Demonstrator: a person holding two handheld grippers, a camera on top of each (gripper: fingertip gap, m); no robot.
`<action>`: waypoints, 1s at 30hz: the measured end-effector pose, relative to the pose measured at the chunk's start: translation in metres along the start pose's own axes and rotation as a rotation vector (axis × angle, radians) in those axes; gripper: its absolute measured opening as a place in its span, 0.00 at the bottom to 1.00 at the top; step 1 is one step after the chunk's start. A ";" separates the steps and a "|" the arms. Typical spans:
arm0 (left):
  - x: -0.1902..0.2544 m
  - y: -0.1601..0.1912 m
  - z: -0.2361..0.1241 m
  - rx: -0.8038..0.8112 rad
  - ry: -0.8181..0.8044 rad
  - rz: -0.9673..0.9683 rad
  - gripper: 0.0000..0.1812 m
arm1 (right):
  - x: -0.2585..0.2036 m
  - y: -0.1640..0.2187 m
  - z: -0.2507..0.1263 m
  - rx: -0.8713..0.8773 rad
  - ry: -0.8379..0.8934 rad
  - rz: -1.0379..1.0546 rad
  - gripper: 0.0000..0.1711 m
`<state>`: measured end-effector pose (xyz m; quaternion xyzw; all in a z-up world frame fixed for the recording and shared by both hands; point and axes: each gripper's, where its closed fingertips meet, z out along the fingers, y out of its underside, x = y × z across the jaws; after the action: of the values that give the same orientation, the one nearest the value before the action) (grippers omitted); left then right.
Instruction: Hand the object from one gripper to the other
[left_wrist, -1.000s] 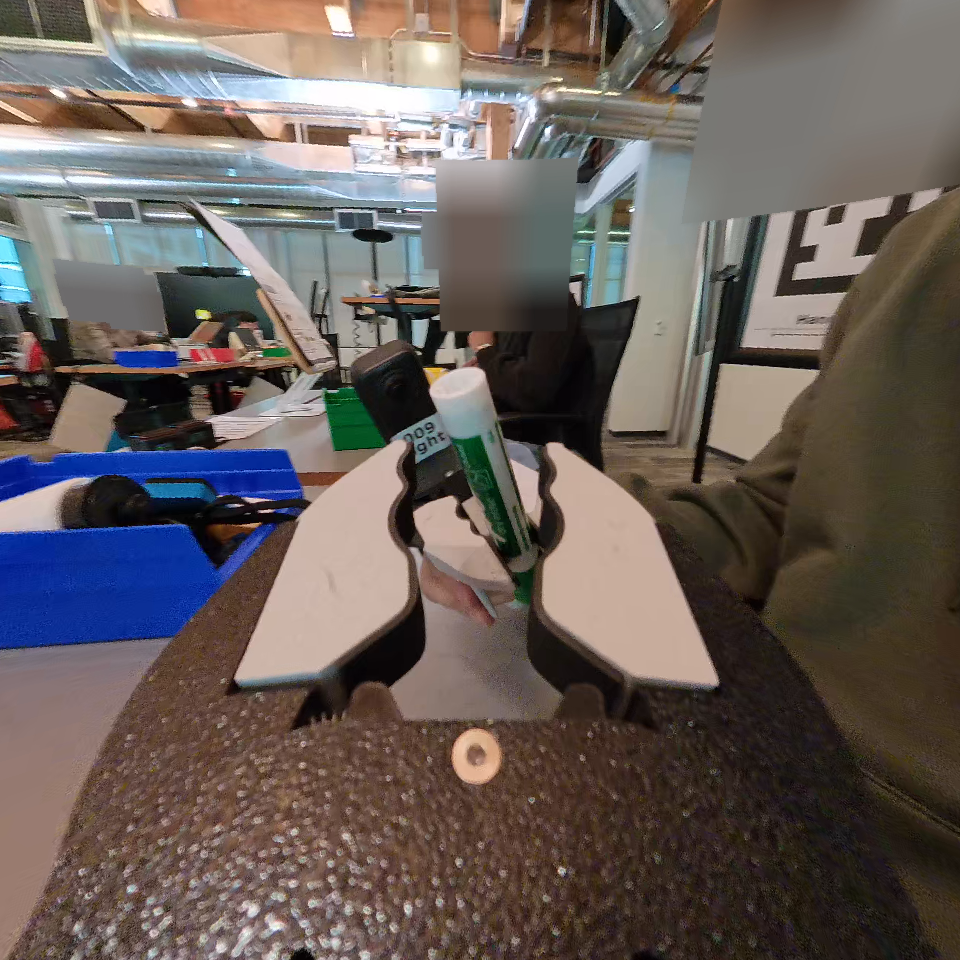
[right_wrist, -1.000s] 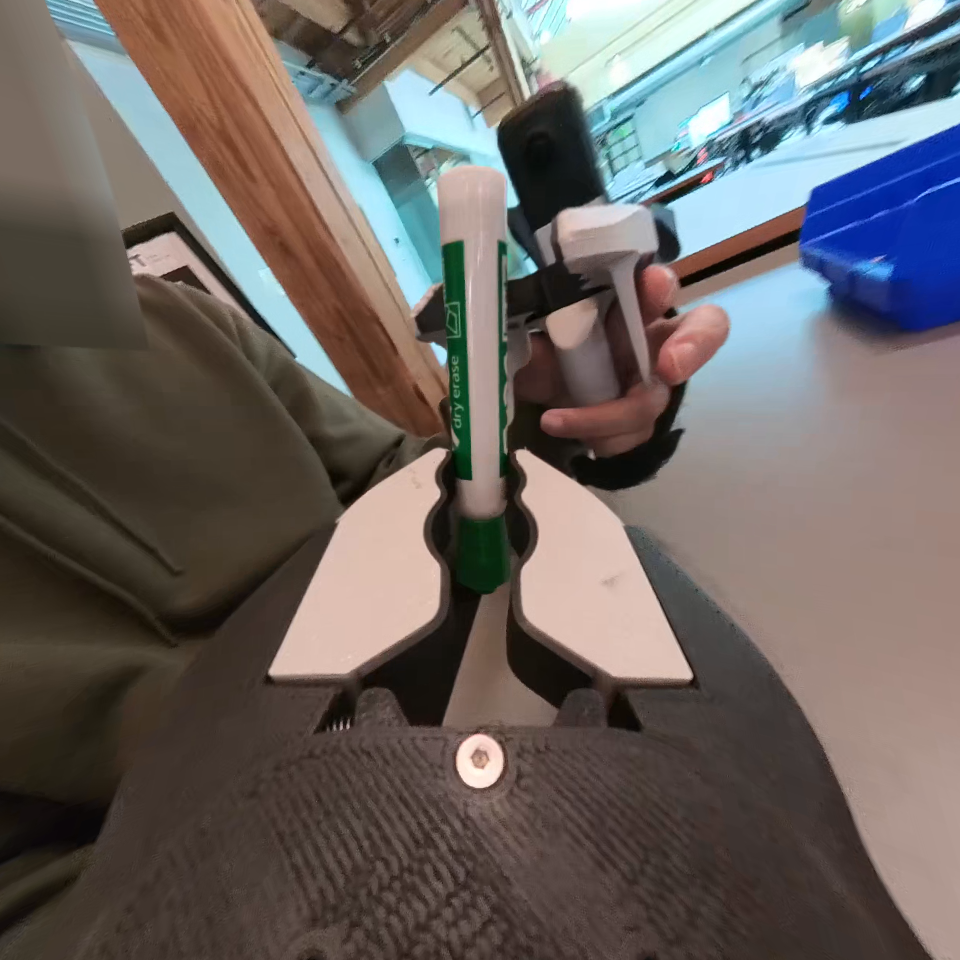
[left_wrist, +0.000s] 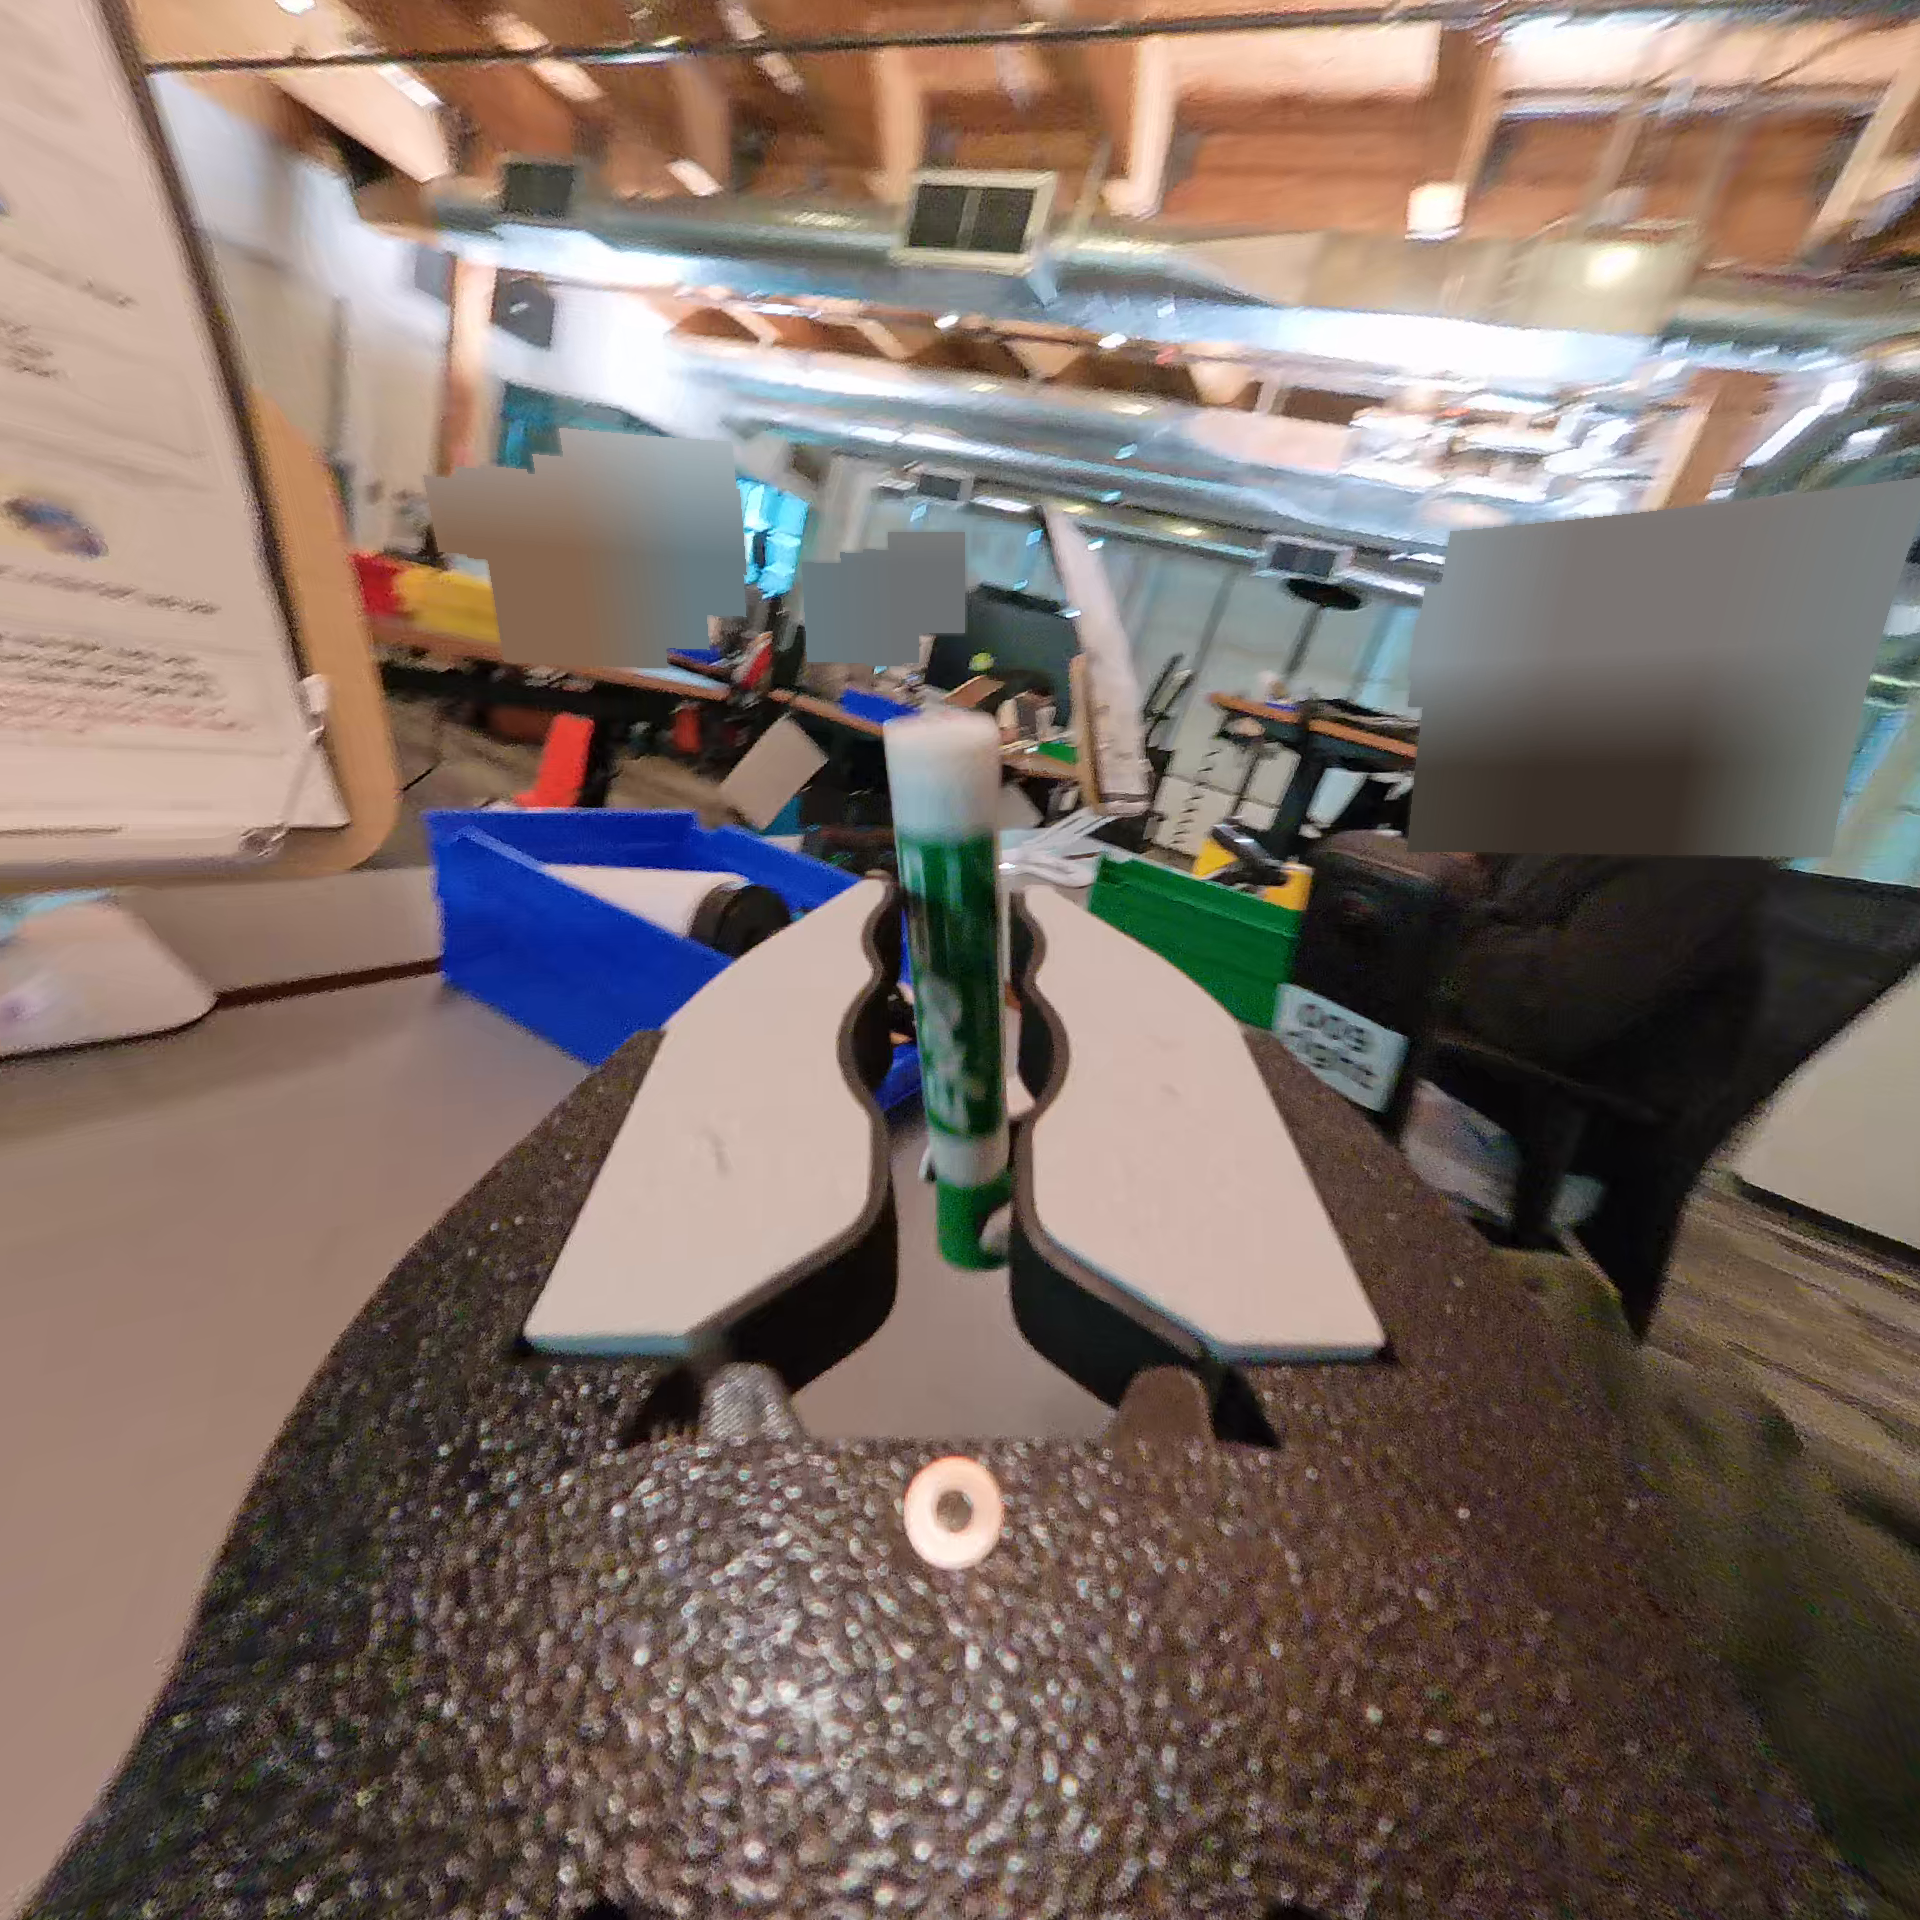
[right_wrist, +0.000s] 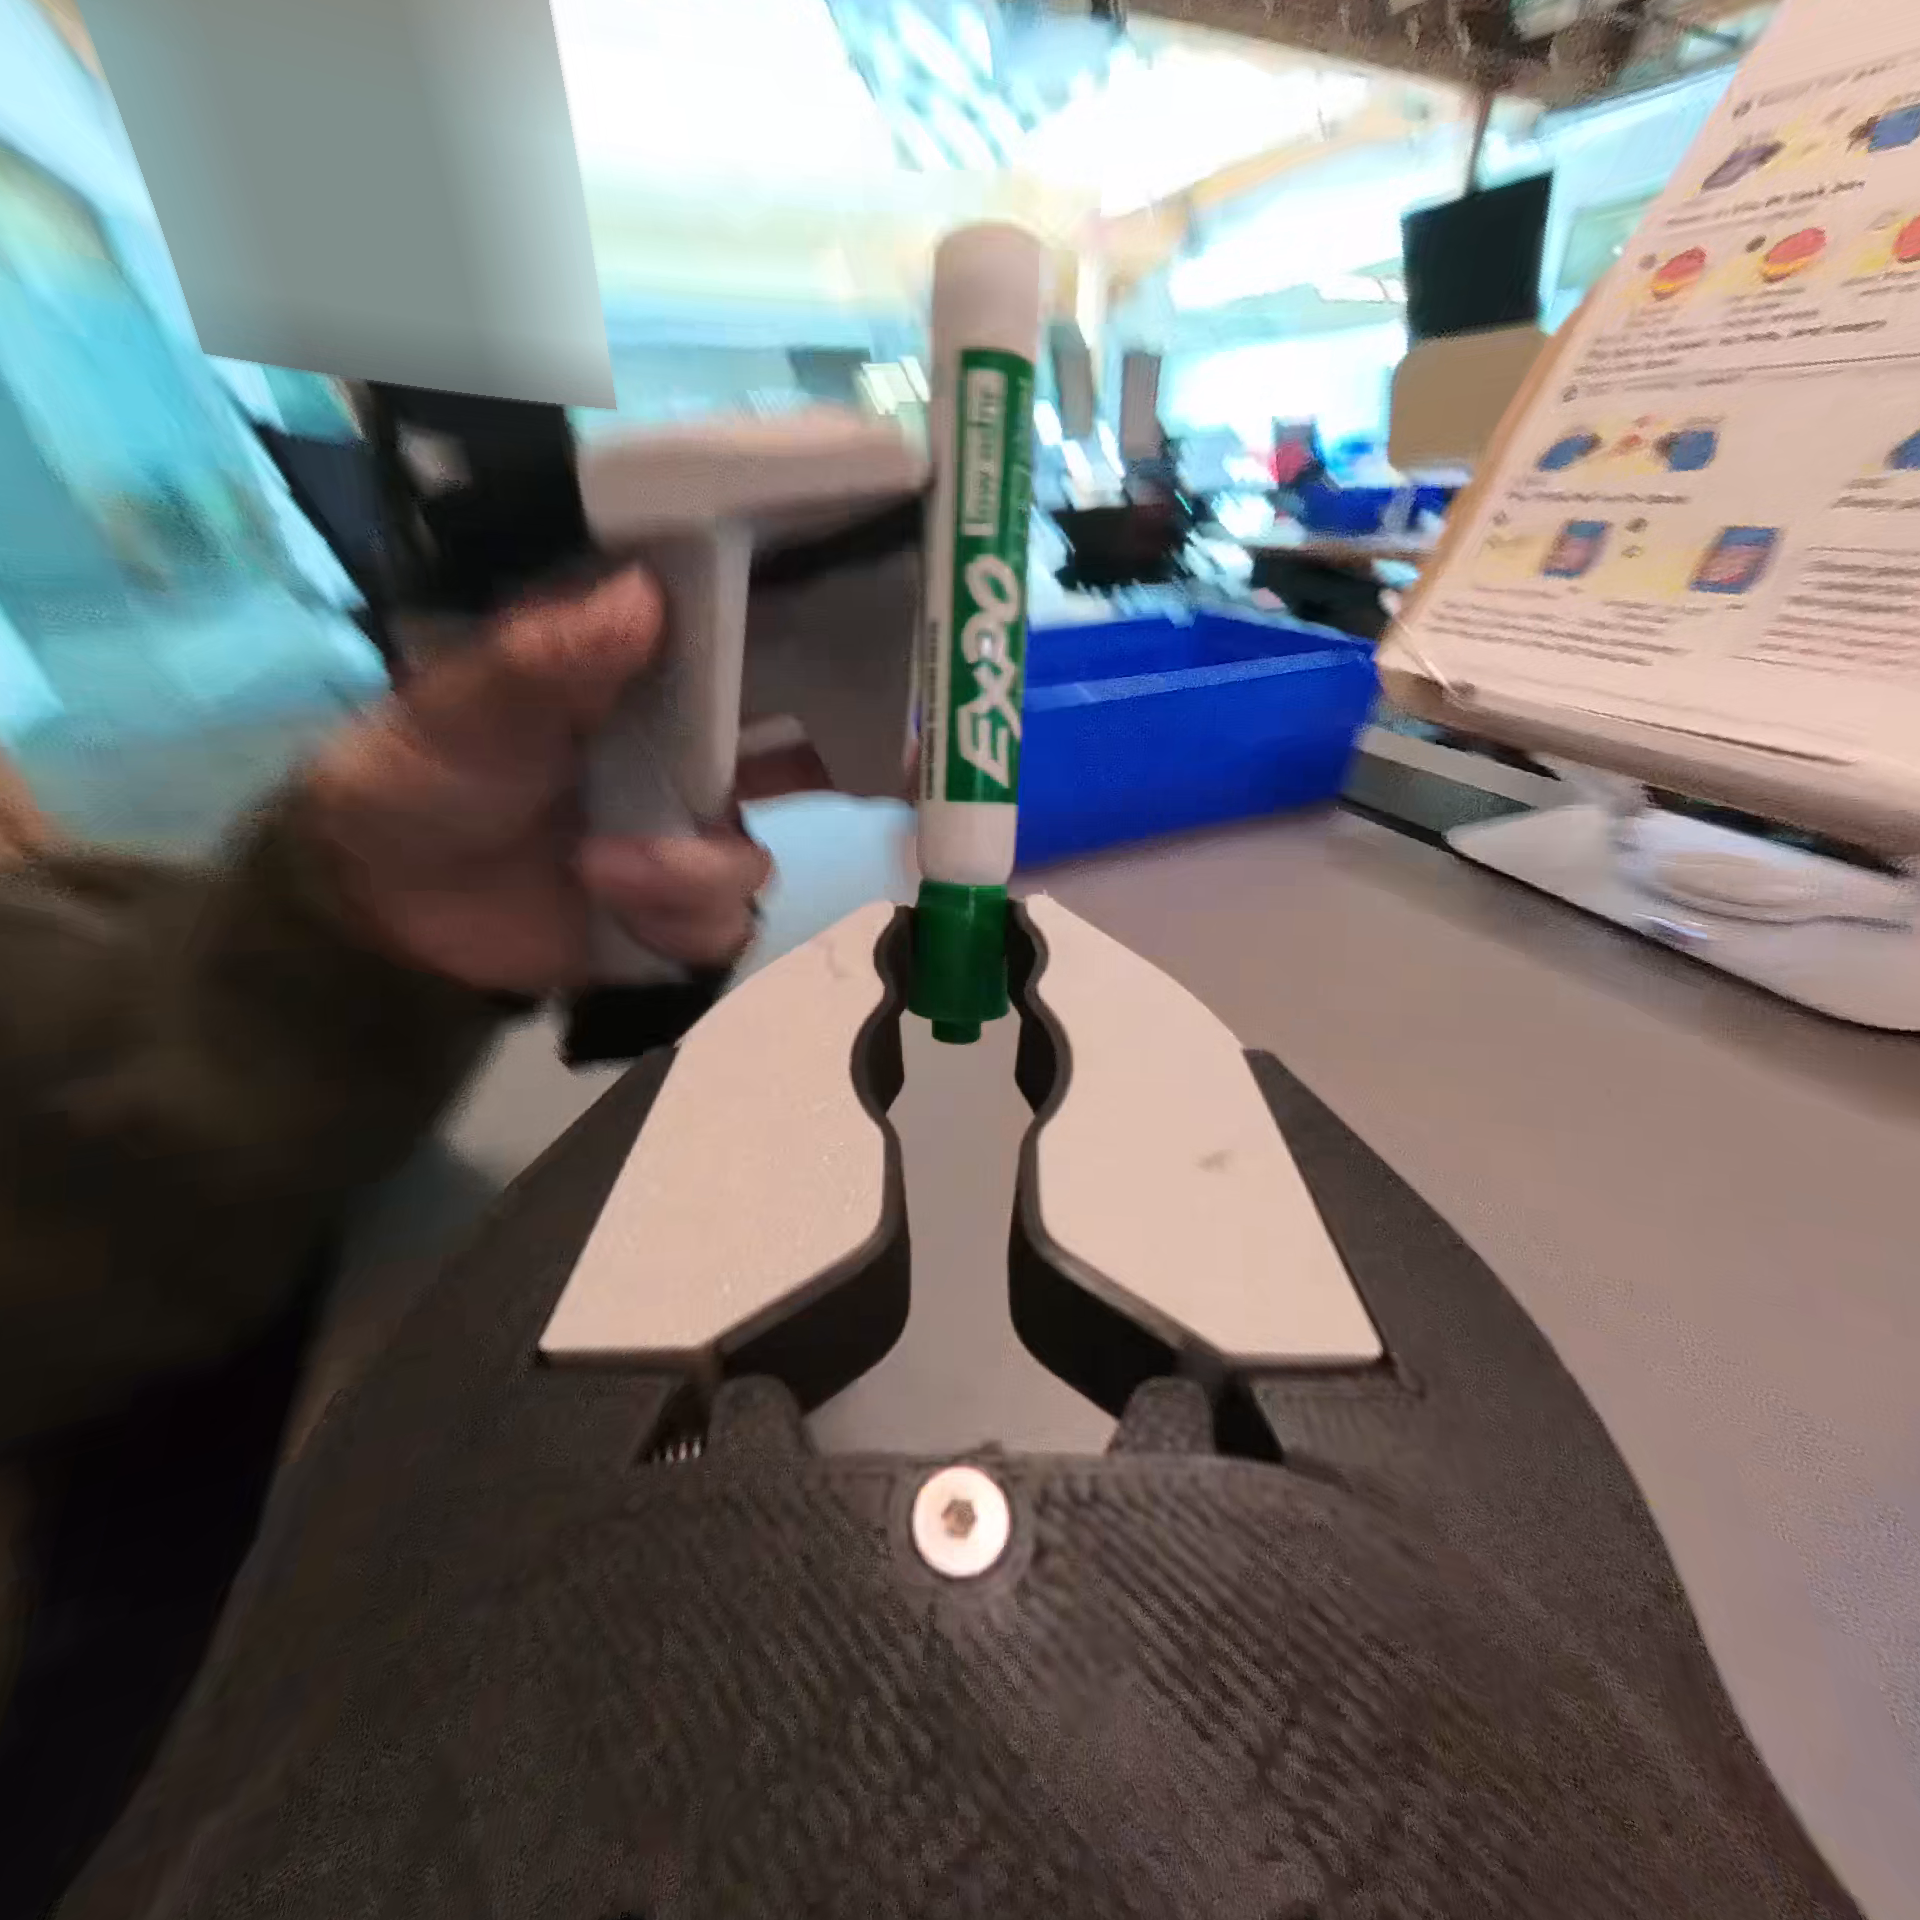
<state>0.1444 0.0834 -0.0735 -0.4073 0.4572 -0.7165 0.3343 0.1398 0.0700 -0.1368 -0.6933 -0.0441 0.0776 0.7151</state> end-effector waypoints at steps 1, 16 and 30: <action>0.003 0.000 -0.001 0.004 0.041 0.002 0.13 | 0.001 -0.013 -0.005 0.103 -0.039 0.112 0.10; 0.040 0.046 0.025 -0.106 0.375 -0.479 0.11 | 0.018 -0.066 -0.049 0.682 -0.236 0.543 0.10; 0.063 0.031 0.024 -0.007 0.642 -0.893 0.13 | -0.004 -0.069 -0.042 0.682 -0.309 0.437 0.10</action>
<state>0.1410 0.0094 -0.0786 -0.3237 0.3211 -0.8755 -0.1599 0.1459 0.0263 -0.0695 -0.3905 0.0254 0.3401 0.8551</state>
